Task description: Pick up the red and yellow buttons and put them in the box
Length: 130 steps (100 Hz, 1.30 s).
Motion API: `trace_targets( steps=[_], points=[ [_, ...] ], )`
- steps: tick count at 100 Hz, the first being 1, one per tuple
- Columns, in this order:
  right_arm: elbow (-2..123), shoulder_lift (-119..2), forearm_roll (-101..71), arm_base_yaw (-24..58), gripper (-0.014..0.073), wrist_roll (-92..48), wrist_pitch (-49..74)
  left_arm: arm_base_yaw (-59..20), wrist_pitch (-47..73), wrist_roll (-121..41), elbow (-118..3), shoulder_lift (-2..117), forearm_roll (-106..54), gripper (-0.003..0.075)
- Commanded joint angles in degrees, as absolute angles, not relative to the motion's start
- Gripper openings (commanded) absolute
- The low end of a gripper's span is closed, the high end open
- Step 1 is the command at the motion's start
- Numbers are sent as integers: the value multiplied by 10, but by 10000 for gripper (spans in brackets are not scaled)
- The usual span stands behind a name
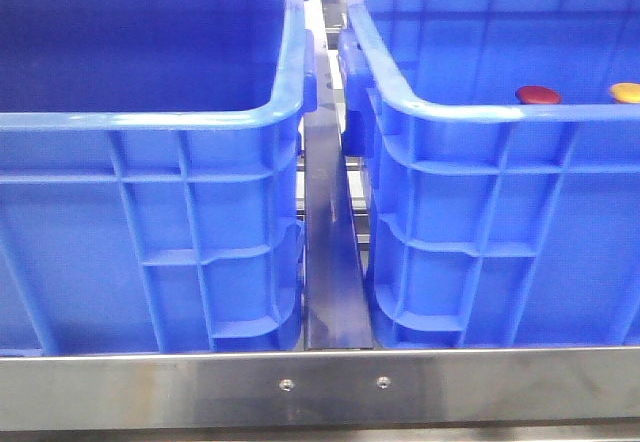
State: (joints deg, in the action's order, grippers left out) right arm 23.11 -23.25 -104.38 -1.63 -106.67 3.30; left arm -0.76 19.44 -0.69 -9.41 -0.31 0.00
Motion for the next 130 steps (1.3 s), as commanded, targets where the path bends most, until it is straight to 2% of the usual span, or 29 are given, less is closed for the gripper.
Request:
trace_targets(
  steps=[1, 72, 130],
  points=[
    [245, -235, -1100, -16, -69, -1067, 46, -5, 125, 0, -88, -22, -6, -19],
    [245, -235, -1100, -16, -69, -1067, 46, -5, -42, 0, 25, -22, -6, -19],
    [245, -235, -1100, -16, -69, -1067, 46, -5, -40, 0, 25, -22, -6, -19]
  ],
)
